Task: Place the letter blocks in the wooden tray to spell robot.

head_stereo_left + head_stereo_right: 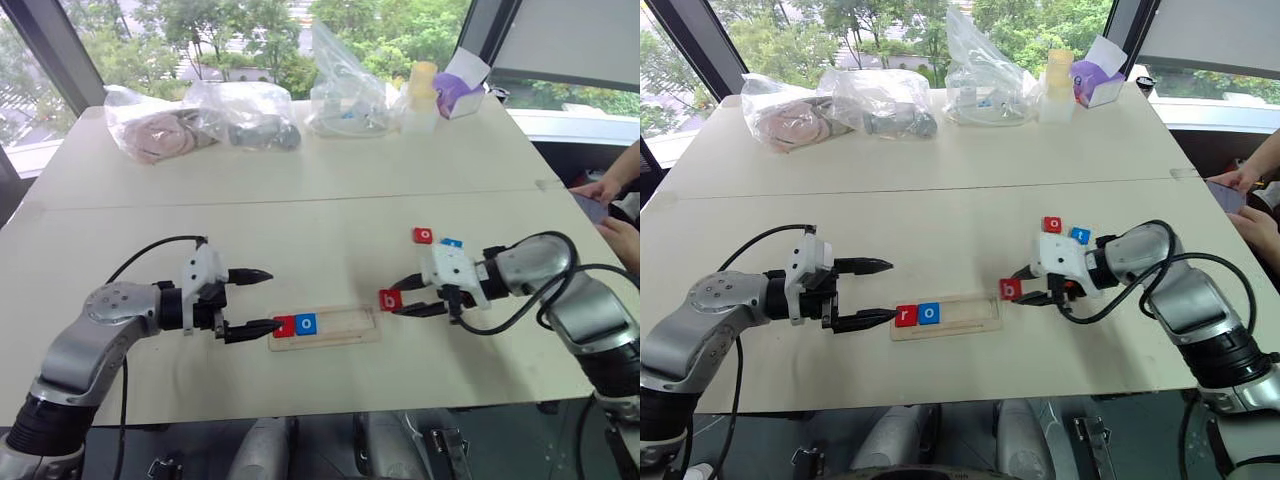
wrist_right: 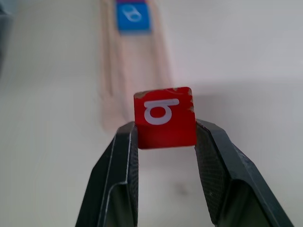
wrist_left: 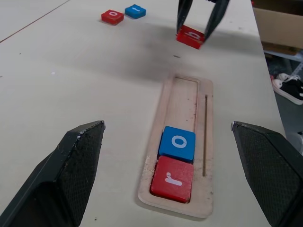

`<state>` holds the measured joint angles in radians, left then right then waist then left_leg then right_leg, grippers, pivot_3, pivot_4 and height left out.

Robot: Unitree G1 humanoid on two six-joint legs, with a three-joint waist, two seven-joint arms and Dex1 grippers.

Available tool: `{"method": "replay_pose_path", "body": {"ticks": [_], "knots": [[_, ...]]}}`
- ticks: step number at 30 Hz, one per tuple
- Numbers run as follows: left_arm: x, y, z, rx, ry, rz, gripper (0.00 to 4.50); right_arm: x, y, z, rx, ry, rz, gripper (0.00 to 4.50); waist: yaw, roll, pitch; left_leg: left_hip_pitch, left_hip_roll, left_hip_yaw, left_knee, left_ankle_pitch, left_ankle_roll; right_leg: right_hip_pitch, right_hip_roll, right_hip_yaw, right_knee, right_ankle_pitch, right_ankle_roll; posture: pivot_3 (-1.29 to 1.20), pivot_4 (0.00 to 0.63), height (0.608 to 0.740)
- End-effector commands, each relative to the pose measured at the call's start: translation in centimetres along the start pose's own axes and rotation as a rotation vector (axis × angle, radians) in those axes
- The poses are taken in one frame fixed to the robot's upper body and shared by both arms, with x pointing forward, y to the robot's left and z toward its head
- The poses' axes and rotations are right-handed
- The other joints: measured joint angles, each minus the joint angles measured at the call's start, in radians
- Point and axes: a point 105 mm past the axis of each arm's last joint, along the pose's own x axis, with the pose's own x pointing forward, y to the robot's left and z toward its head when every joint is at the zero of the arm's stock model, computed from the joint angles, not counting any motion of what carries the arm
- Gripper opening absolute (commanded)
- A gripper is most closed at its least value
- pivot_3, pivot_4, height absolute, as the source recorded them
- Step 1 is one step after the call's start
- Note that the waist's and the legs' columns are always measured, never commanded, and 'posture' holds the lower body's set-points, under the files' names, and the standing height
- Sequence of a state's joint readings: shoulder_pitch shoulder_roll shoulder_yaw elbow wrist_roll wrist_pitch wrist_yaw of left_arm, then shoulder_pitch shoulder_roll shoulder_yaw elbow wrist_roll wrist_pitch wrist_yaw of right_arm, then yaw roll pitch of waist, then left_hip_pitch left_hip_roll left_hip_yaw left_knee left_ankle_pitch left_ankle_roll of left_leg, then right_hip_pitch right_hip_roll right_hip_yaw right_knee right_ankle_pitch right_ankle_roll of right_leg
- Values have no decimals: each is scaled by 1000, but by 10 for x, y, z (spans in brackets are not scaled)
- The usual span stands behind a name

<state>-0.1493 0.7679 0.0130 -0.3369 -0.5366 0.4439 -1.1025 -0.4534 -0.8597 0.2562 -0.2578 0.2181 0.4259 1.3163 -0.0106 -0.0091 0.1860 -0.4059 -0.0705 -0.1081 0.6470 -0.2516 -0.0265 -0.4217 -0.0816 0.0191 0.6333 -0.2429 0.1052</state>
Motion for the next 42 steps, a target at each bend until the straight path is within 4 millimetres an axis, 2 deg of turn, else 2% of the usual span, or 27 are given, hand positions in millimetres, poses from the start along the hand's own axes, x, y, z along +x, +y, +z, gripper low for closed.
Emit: {"method": "replay_pose_path", "body": {"ticks": [1, 7, 18, 42], "knots": [[0, -8, 7, 63, 5, -37, 4500, 15, 4, 13, -12, -10, 27, 1108, 0, 0, 0, 0, 0, 0, 0, 0, 0, 0, 0, 0, 0, 0, 0, 0, 150, 740], [-1, -9, 10, 69, 6, -33, 4500, 39, 0, 17, -21, 0, 30, 1108, 0, 0, 0, 0, 0, 0, 0, 0, 0, -1, 0, 0, 0, 0, 0, 0, 150, 740], [1, -13, 11, 65, 7, -29, 4500, 61, -2, 28, -3, -38, 30, 1108, -2, 0, 0, 0, 0, 0, 0, 0, 0, -1, 0, 0, 0, 0, 0, 0, 150, 740], [3, -12, 13, 61, 1, -4, 4500, 76, -3, 23, -5, -10, 57, 1108, -2, 0, 0, 0, 0, 0, 0, 0, 0, -2, 2, 0, 1, 0, 0, 0, 150, 740]]}}
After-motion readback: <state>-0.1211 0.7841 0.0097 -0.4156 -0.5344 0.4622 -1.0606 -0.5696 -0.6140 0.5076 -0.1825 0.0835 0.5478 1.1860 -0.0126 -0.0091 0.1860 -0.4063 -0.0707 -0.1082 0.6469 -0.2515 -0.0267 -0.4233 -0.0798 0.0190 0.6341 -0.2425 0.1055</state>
